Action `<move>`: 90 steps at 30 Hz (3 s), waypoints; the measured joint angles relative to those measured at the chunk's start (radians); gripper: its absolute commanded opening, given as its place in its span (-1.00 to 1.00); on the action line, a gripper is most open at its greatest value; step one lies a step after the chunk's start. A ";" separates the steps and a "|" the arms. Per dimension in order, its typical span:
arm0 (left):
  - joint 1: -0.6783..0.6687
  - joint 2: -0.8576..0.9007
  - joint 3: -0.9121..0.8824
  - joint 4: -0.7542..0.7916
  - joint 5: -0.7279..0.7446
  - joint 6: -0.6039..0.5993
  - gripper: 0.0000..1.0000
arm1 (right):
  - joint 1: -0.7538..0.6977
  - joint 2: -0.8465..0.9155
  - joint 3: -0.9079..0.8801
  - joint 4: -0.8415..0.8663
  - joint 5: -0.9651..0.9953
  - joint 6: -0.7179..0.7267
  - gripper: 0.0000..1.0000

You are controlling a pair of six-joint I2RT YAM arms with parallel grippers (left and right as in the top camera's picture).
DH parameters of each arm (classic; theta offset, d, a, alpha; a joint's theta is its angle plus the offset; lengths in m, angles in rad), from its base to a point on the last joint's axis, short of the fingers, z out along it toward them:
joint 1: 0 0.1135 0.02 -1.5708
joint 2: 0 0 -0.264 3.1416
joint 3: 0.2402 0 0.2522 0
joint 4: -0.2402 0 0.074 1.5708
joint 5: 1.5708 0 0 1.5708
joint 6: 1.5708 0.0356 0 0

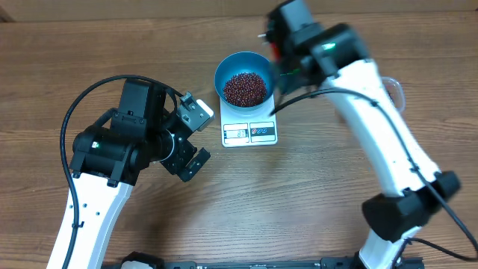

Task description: Scoop item into bowl and weigh 150g on scale

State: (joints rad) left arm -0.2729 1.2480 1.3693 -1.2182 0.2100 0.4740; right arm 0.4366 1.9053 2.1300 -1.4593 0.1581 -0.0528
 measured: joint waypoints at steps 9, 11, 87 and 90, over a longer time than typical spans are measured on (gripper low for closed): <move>0.000 0.000 0.000 0.000 0.000 0.000 0.99 | -0.391 -0.008 0.003 -0.165 -0.236 0.101 -0.92; 0.000 0.000 0.000 0.000 0.000 0.000 0.99 | -0.471 -0.008 0.001 -0.162 -0.312 0.111 -0.92; 0.000 0.000 0.000 0.000 0.000 0.000 0.99 | -0.872 0.102 -0.483 0.219 -0.700 0.317 -0.46; 0.000 0.000 0.000 0.000 0.000 0.000 0.99 | -0.873 0.102 -0.483 0.219 -0.656 0.316 -0.45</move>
State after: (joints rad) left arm -0.2729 1.2484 1.3693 -1.2182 0.2100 0.4740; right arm -0.4362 2.0071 1.6470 -1.2407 -0.4976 0.2634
